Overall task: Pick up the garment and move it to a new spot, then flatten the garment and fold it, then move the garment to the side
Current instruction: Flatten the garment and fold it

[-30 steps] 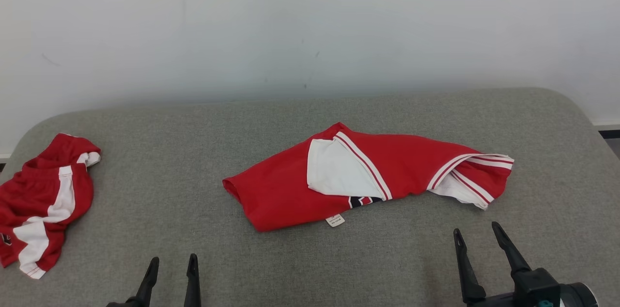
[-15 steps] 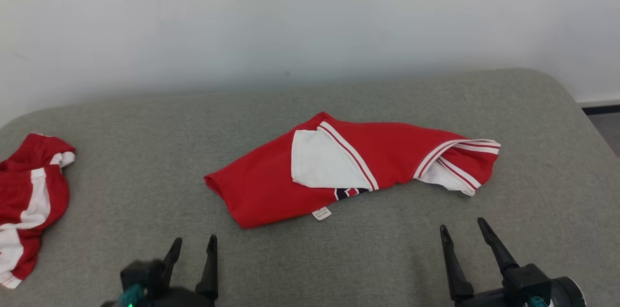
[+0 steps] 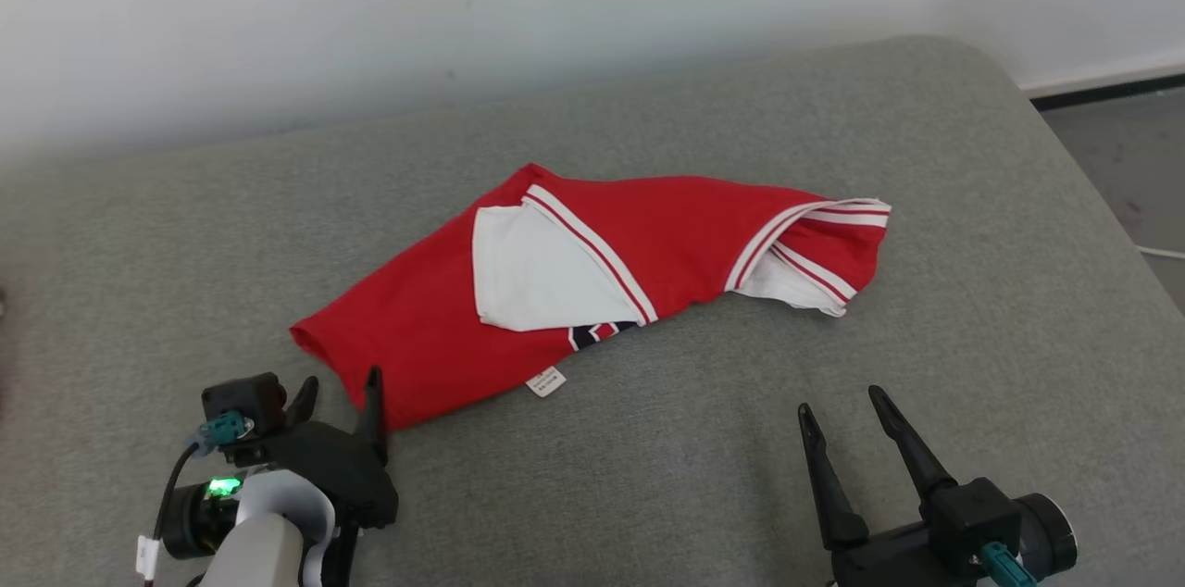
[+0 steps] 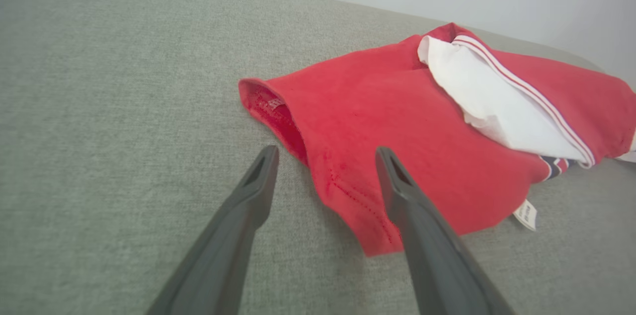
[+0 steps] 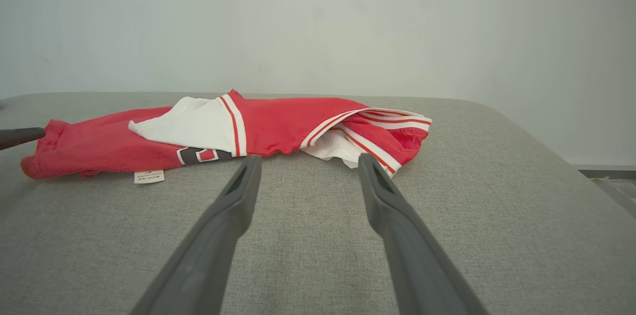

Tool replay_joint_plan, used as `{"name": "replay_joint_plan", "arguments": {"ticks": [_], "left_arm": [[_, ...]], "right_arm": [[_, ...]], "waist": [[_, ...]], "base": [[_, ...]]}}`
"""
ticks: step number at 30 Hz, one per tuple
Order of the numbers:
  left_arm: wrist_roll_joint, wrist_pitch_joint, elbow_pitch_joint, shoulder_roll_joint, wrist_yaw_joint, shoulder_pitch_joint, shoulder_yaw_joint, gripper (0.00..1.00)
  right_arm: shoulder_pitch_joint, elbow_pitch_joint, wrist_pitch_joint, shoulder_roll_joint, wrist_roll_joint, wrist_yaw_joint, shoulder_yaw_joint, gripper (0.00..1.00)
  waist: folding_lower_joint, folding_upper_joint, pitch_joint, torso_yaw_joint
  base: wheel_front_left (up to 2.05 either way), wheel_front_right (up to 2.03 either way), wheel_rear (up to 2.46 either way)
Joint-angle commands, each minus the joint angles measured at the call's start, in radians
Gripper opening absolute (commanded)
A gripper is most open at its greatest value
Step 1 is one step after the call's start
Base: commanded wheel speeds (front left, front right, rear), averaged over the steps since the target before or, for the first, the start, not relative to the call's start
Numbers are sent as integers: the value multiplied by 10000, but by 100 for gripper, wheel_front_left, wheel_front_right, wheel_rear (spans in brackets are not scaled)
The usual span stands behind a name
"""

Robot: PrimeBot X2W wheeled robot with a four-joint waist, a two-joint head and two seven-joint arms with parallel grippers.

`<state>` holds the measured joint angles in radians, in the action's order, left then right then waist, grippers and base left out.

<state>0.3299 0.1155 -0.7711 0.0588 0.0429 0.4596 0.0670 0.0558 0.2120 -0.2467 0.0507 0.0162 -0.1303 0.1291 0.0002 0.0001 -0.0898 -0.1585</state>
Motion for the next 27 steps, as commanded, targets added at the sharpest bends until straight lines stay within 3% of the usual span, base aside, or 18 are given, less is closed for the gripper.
{"name": "replay_joint_plan", "arguments": {"ticks": [1,8,9,10,18,27], "left_arm": [[64,30,-190,70,-70,182,-48,100],[154,62,-1051,156,-182,727,-76,100],[158,115,-1226,185,-170,836,-49,45],[101,155,-1312,204,-145,890,10,0],[28,1205,-818,389,-58,1552,-22,0],[-489,1271,-267,1021,64,3108,367,0]], "right_arm": [[89,31,-56,-8,81,-6,35,100],[190,102,-102,-8,189,-6,144,100],[222,147,-119,-8,175,-6,155,100],[232,167,-127,-8,182,-6,156,100],[278,148,-178,-7,239,-6,116,100],[528,152,-186,-7,275,-6,530,100]], "waist": [[-2,-1,-375,-400],[-2,-1,-547,-594],[-2,-1,-566,-604],[-2,-1,-567,-601],[-2,-1,-687,-474],[-2,-1,-1153,-771]], "base": [[0,0,0],[0,0,0],[0,0,0],[0,0,0],[0,0,0],[0,0,0]]}}
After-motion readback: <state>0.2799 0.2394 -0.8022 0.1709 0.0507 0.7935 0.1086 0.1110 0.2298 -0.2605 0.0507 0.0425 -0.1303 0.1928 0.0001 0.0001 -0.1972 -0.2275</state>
